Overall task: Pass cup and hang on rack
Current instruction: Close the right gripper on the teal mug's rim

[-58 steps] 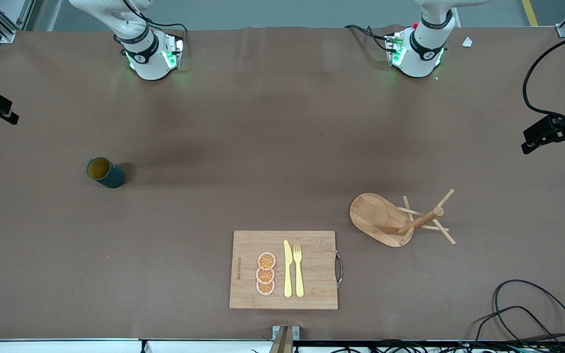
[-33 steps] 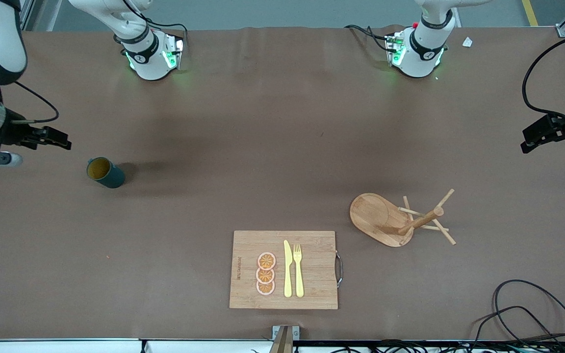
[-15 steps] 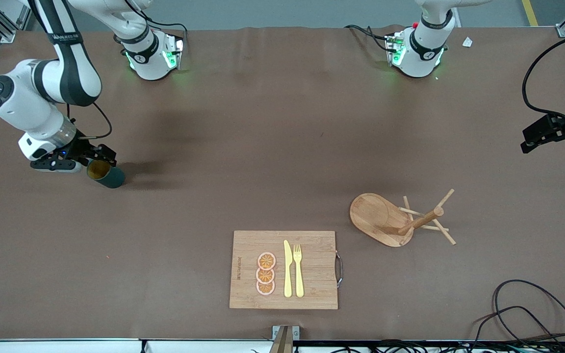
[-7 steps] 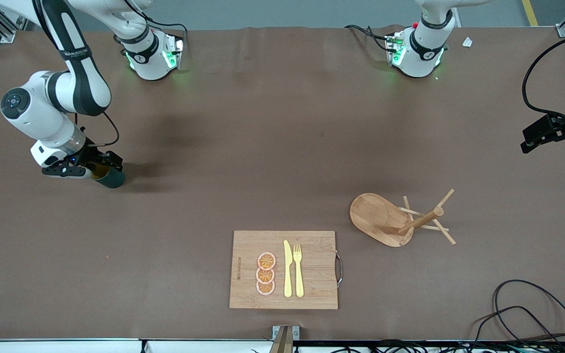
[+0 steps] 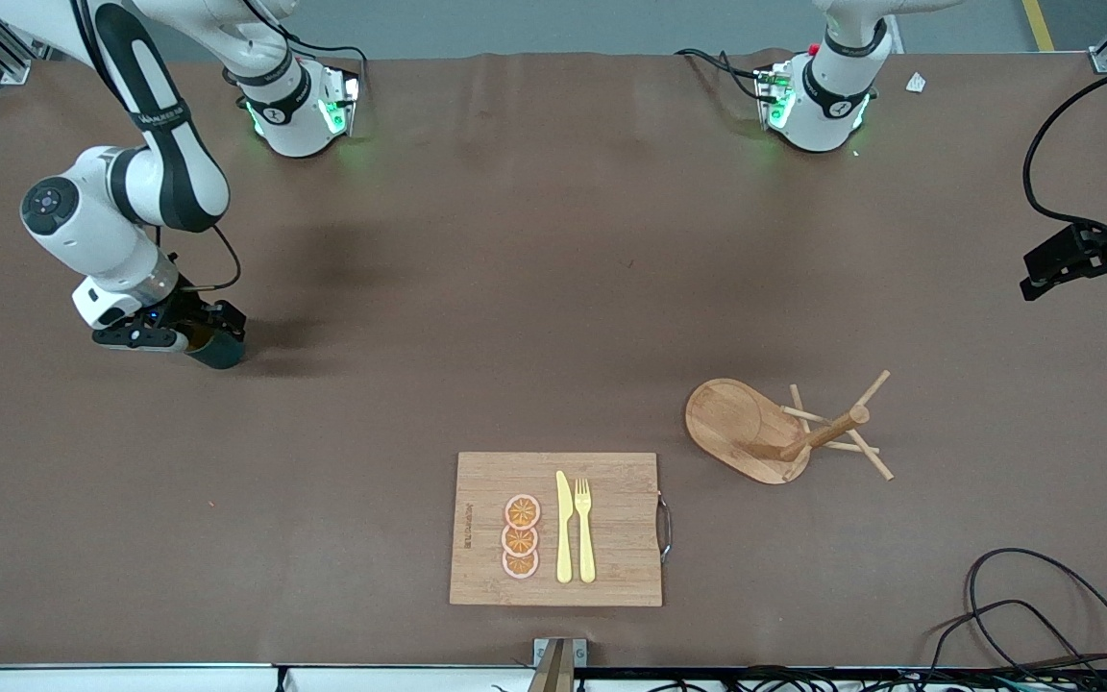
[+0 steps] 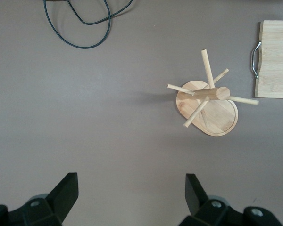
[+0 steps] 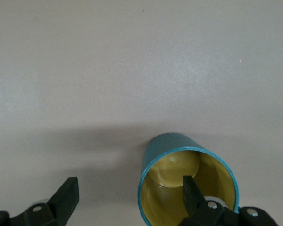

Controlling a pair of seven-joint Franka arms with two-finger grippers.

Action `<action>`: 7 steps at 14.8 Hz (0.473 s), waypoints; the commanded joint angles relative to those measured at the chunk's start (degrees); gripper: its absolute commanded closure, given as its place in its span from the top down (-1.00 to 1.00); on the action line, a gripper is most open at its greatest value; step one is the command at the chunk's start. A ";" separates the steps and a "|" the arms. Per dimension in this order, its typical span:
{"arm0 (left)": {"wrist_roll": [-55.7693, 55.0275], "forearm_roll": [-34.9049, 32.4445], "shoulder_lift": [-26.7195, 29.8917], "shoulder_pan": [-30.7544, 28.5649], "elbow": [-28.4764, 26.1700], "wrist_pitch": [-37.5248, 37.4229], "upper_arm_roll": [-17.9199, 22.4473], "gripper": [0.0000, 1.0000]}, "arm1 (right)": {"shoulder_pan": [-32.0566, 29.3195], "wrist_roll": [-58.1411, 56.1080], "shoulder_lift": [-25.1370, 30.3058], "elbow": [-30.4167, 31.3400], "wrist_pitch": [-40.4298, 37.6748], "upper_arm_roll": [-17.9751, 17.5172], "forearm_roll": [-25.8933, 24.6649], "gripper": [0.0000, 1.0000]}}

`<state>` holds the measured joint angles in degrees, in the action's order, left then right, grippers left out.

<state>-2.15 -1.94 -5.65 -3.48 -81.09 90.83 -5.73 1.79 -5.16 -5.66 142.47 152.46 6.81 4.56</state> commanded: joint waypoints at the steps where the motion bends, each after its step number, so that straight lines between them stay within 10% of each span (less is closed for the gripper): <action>1: -0.13 -0.43 0.21 -0.21 0.67 -0.75 -0.16 1.00 | 0.50 0.42 0.30 1.67 1.18 -0.04 0.89 0.92; 7: -0.13 -0.43 0.21 -0.12 0.67 -0.75 -0.16 1.00 | 0.50 0.24 0.30 1.76 1.09 -0.04 0.89 -0.08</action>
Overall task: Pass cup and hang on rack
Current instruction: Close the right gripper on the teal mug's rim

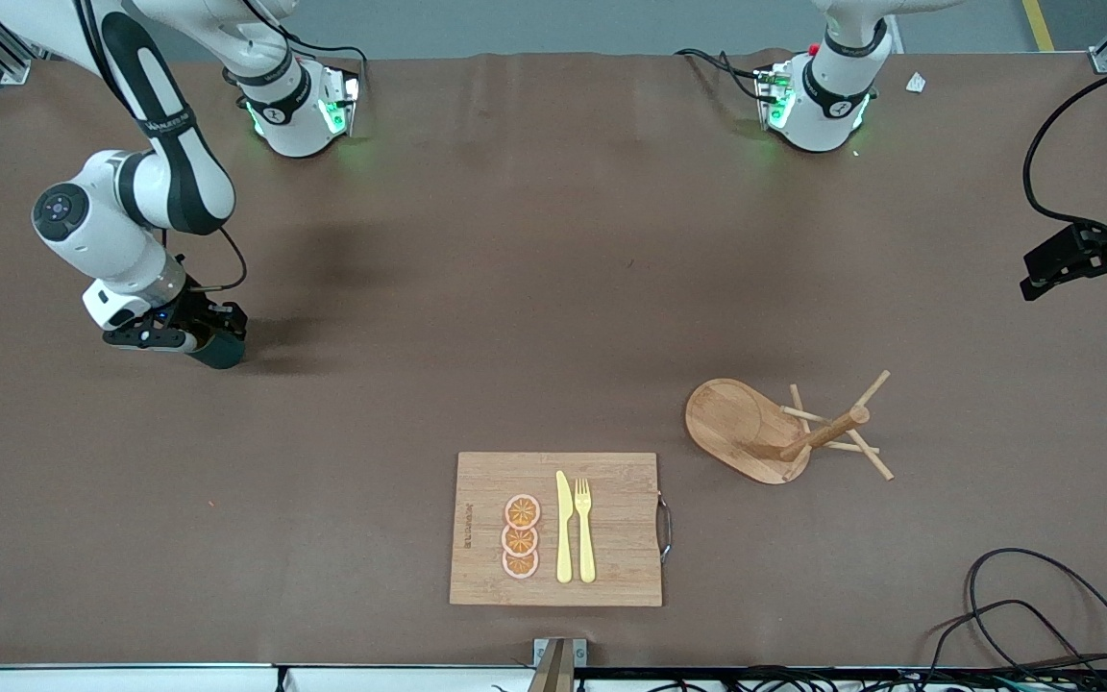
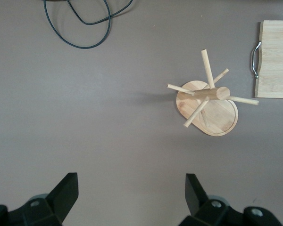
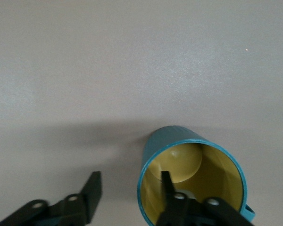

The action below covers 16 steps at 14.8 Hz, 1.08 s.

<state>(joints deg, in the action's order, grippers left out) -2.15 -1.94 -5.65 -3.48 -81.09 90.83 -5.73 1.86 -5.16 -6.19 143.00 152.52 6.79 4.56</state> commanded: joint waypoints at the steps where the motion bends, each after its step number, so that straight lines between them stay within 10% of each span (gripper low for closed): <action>1: -0.13 -0.43 0.21 -0.21 0.67 -0.92 -0.16 1.00 | 0.43 0.23 0.83 1.23 1.02 -0.02 0.89 -0.22; 7: -0.13 -0.43 0.21 -0.12 0.67 -0.92 -0.16 1.00 | 0.25 -0.29 0.74 1.23 1.02 0.07 0.89 -1.00; 16: -0.13 -0.52 0.21 -0.21 0.58 -0.92 -0.16 1.00 | 1.12 0.40 2.31 -0.08 -5.27 -0.28 0.89 -1.00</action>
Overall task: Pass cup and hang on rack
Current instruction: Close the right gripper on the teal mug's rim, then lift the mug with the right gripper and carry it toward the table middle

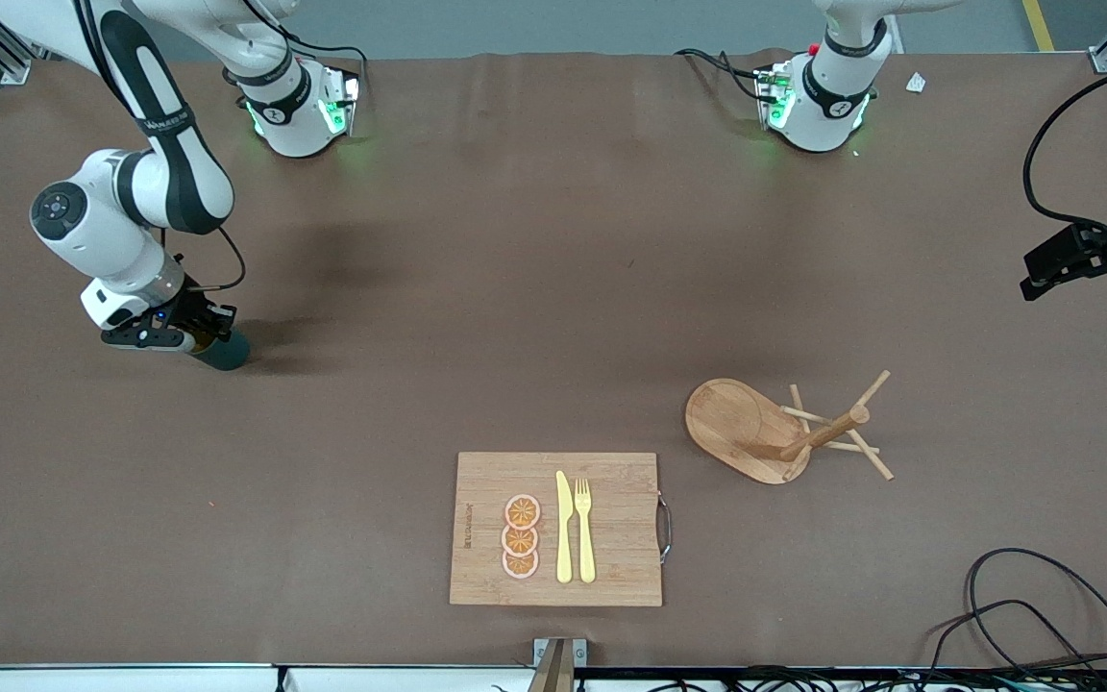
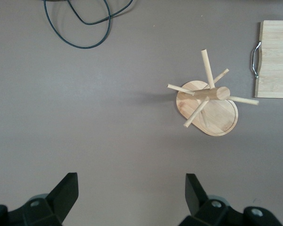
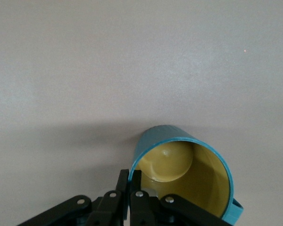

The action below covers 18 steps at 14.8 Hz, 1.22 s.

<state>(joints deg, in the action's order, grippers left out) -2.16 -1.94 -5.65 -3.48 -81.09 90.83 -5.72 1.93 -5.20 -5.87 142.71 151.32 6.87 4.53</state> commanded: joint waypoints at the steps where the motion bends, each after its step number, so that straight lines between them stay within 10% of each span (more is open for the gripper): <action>1: -0.13 -0.52 0.12 -0.21 0.58 -0.75 -0.08 1.00 | 1.58 0.89 3.48 -1.63 -8.11 -0.63 1.00 -1.00; 7: -0.13 0.18 -0.68 -0.38 0.67 -1.01 0.27 1.00 | 4.99 4.82 7.18 -9.91 -22.91 -0.98 1.00 -1.00; 18: 0.92 0.18 0.03 -0.64 0.15 -3.11 0.19 1.00 | 38.72 46.96 4.06 -17.71 -22.30 -1.24 1.00 -1.00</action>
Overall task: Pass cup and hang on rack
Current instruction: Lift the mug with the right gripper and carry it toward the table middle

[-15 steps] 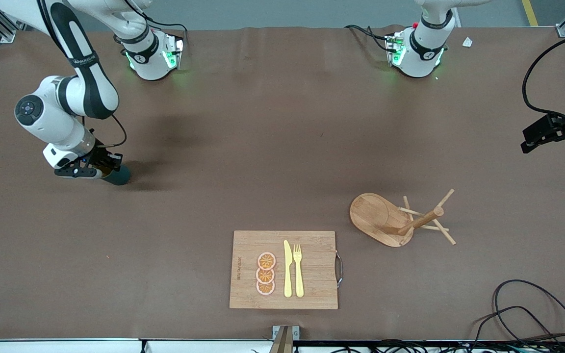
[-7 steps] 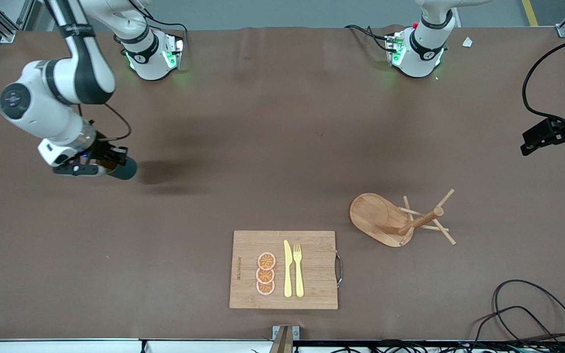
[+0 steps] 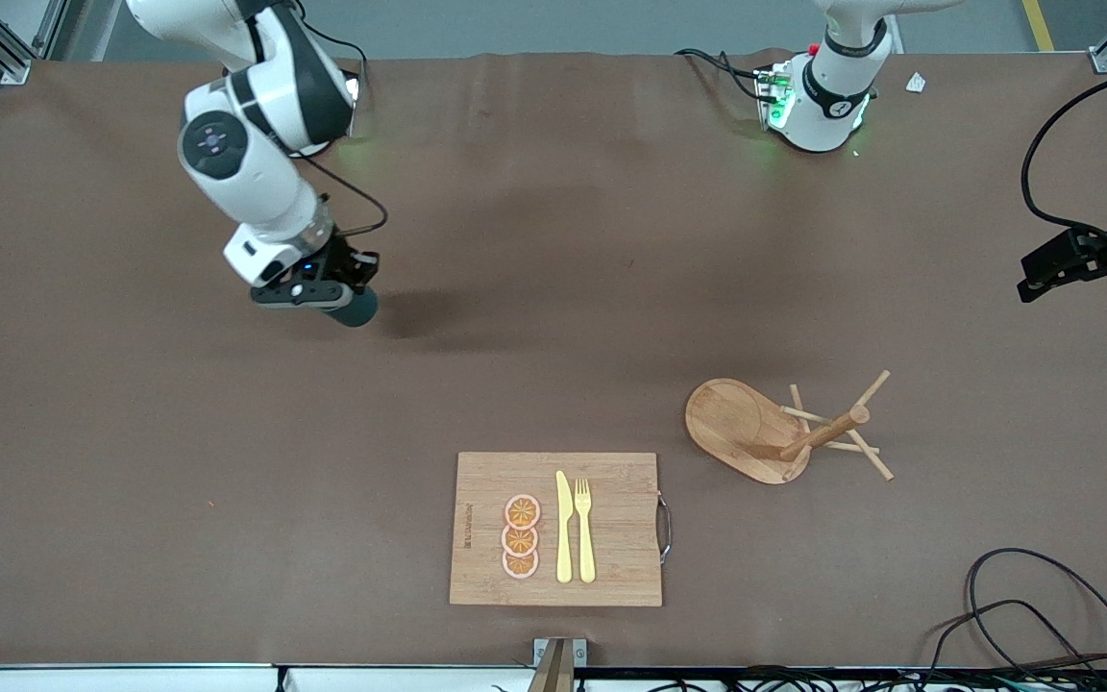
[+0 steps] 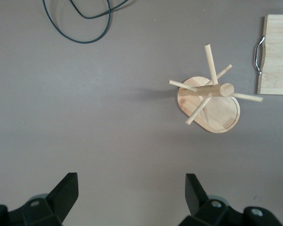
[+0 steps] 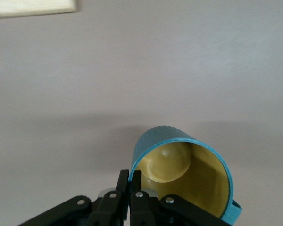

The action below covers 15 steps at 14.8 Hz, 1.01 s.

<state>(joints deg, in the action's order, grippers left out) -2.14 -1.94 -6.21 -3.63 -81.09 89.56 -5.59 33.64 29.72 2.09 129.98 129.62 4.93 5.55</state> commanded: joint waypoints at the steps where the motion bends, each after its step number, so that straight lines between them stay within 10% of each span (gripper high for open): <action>1: 0.74 0.10 0.50 -0.59 0.23 -2.54 0.05 1.00 | 10.35 17.94 -6.90 -8.04 -0.51 0.70 -0.01 -1.00; 9: -0.23 0.36 -0.47 0.47 -0.73 -2.73 -0.65 1.00 | 21.90 49.96 -34.59 -35.28 2.93 0.70 0.08 -1.00; 15: -0.67 0.45 -2.40 1.61 -0.74 -2.73 -0.65 1.00 | 22.34 54.12 -38.30 -42.60 -2.09 0.70 0.25 -1.00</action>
<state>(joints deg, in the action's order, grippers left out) -2.26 -1.87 -8.03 -2.01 -82.10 87.45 -6.21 55.44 81.31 -35.64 90.22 129.61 4.98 5.54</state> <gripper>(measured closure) 0.000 0.965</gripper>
